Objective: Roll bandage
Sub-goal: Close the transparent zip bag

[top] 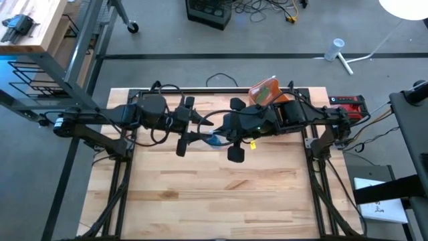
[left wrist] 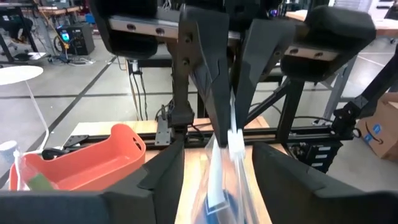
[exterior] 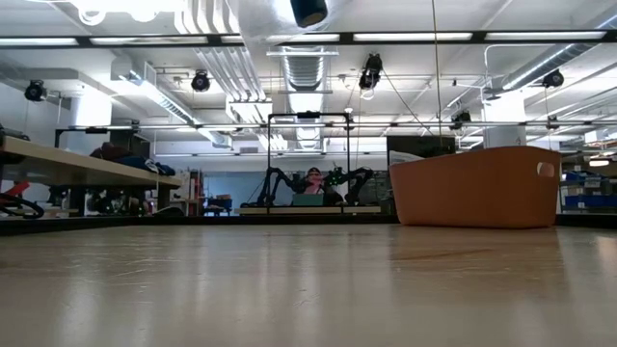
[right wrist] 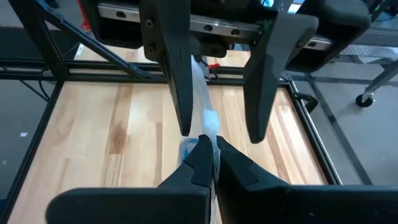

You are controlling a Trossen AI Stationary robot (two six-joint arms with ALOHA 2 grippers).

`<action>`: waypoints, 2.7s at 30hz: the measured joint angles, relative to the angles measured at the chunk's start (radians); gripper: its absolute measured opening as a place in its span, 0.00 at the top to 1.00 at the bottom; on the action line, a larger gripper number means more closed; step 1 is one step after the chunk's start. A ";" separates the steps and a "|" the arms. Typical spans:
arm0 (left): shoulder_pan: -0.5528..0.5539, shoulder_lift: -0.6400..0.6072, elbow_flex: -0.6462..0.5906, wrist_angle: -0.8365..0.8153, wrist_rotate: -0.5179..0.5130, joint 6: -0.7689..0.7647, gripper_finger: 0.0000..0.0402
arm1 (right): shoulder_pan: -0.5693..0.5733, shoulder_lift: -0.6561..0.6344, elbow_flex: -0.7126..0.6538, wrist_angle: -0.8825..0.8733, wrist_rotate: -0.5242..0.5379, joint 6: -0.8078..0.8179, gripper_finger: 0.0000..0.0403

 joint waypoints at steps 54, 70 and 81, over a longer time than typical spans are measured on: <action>0.000 -0.021 0.001 0.007 0.024 0.030 0.89 | 0.003 -0.059 0.001 -0.058 -0.029 0.043 1.00; -0.001 0.074 0.001 0.115 0.017 0.029 0.59 | 0.003 -0.034 0.001 -0.096 -0.048 0.059 1.00; -0.002 0.078 0.000 0.136 0.026 0.004 0.90 | 0.002 -0.031 0.001 -0.095 -0.043 0.079 1.00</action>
